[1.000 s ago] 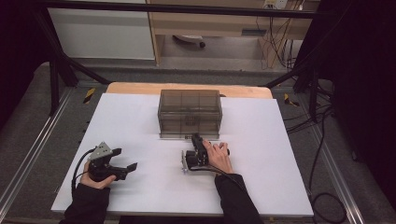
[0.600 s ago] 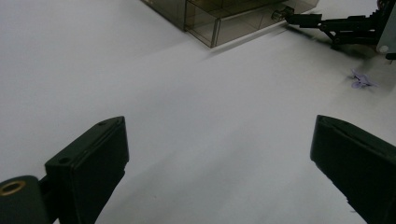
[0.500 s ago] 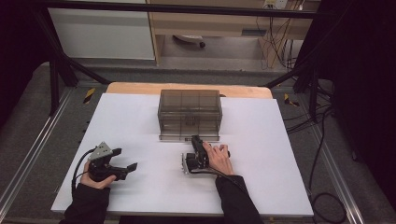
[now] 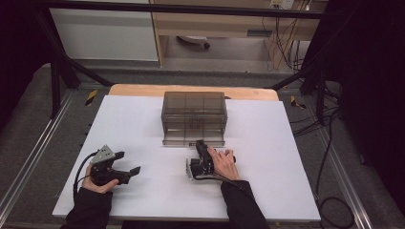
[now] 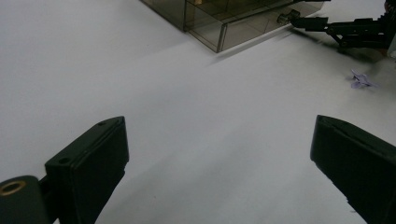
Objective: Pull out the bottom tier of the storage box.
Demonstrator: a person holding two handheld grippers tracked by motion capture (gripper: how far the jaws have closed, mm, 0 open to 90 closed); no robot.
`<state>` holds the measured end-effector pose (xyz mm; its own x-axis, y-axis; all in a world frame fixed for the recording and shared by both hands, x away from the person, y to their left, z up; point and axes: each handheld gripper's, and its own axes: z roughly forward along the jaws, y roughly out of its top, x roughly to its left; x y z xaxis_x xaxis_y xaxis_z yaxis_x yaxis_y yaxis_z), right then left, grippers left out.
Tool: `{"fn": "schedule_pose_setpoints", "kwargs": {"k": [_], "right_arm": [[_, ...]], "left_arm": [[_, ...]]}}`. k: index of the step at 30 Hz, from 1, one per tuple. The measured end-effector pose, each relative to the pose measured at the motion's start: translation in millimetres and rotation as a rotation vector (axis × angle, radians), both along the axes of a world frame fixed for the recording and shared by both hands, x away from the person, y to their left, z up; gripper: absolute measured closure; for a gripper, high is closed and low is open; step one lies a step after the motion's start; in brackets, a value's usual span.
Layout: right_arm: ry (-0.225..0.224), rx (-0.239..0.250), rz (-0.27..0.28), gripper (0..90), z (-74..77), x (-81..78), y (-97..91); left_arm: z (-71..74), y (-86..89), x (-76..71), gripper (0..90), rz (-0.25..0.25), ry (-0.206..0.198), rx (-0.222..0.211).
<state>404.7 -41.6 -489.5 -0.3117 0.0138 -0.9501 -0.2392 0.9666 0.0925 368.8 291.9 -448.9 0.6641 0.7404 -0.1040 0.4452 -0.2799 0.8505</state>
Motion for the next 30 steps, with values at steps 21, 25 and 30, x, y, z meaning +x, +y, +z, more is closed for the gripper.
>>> {"fn": "schedule_pose_setpoints", "kwargs": {"k": [21, 25, 30], "right_arm": [[0.012, -0.006, 0.005, 68.6, 0.3, -9.3, -0.9], [0.014, -0.005, 0.004, 68.5, -0.3, -10.2, -1.1], [0.014, -0.005, 0.004, 68.5, -0.3, -10.3, -1.2]], "left_arm": [[0.1, -0.2, 0.0, 3.7, -0.001, -0.002, 0.004], [0.0, -0.4, 0.1, 3.7, -0.001, 0.0, 0.004], [0.1, -0.2, 0.0, 3.7, -0.001, -0.002, 0.003]]}}
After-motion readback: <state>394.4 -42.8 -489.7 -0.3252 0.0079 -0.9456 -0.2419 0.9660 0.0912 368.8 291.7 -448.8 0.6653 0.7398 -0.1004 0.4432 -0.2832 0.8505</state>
